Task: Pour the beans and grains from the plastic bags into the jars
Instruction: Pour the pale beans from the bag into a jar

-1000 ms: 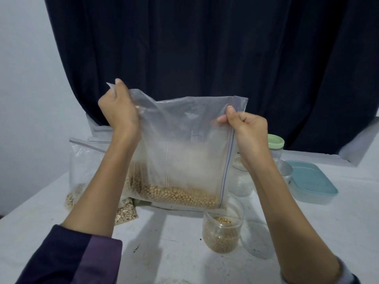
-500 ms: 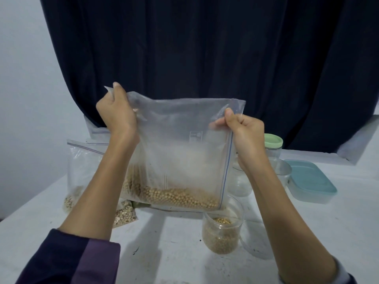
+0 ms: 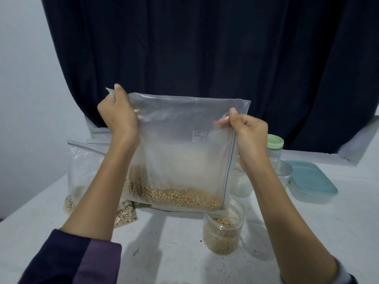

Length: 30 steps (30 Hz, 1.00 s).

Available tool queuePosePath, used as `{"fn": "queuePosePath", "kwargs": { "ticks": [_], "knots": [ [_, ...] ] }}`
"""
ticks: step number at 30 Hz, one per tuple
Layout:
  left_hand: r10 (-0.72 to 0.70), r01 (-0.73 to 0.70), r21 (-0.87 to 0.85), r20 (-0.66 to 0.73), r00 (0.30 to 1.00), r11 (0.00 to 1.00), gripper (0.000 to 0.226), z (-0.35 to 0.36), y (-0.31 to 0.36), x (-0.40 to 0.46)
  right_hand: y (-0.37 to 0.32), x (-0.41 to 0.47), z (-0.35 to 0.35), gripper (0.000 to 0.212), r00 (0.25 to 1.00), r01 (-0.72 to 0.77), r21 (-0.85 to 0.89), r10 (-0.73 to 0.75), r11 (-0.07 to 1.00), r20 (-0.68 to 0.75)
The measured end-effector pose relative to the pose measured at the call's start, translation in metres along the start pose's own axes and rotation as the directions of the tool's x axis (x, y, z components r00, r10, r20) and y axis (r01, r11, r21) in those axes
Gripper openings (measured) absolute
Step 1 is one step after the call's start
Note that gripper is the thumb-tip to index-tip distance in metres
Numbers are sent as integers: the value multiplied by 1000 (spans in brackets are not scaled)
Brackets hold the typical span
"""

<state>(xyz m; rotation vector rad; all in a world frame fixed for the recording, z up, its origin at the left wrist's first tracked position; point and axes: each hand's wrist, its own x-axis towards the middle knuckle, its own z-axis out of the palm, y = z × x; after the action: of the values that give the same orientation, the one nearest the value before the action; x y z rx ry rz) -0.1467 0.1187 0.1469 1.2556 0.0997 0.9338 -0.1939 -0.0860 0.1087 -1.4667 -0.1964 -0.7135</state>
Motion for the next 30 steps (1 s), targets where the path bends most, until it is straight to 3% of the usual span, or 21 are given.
{"fn": "queuePosePath", "kwargs": {
  "ticks": [30],
  "knots": [
    [26,-26,-3,15,1000,1000,50,0,1,-2,6,-4,3,35,1000,14,2,-14,1000,-12]
  ]
}}
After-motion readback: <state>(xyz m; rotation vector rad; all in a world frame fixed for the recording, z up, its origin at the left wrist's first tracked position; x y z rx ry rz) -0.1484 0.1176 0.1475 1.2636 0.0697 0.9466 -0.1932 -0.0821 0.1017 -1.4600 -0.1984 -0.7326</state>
